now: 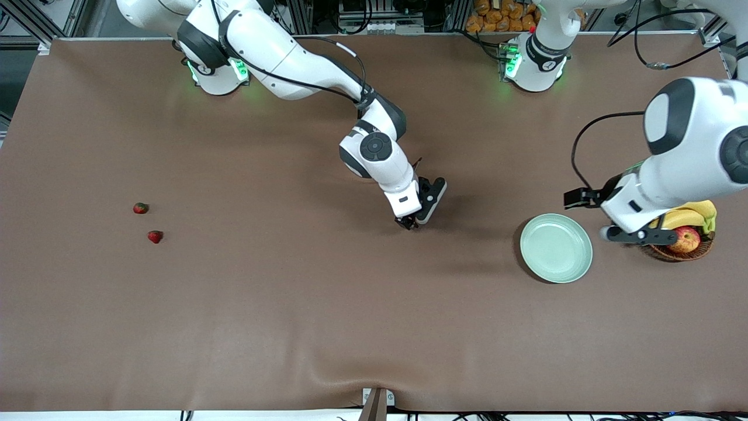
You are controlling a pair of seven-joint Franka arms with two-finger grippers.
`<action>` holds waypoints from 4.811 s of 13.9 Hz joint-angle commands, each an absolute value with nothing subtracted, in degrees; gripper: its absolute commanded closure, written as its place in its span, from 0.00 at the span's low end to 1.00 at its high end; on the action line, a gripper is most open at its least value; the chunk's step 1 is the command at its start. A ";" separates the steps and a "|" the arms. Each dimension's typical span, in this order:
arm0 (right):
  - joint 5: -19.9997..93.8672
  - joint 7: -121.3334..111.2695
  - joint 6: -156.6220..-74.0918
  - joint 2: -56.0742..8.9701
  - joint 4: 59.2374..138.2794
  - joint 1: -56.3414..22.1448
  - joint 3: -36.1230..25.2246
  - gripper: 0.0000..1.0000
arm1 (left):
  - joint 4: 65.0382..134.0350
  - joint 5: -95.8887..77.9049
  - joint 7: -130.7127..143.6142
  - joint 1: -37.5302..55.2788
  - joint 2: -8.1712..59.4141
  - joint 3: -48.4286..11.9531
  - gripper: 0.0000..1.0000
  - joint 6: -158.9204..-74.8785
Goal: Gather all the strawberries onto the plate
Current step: 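Release the strawberry with the right gripper while the left gripper approaches it, then grasp the strawberry with the left gripper while the right gripper reaches another, then drop the strawberry on the plate while the right gripper grasps another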
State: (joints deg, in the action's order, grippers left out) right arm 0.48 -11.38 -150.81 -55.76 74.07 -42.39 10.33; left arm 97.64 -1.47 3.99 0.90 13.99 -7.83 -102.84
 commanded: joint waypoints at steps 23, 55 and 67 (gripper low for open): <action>-0.26 -9.93 -116.58 -21.19 99.76 -1.43 6.68 0.00 | 98.69 2.81 55.72 29.88 39.73 -8.88 0.23 -133.77; -9.40 -8.88 -134.21 -31.73 112.23 16.96 5.27 0.00 | 98.79 10.28 19.51 -3.08 29.90 -8.79 0.00 -121.12; -9.40 -9.49 -133.86 -27.95 111.45 14.07 7.90 1.00 | 89.03 6.42 19.43 -2.72 6.96 -10.63 0.00 -96.52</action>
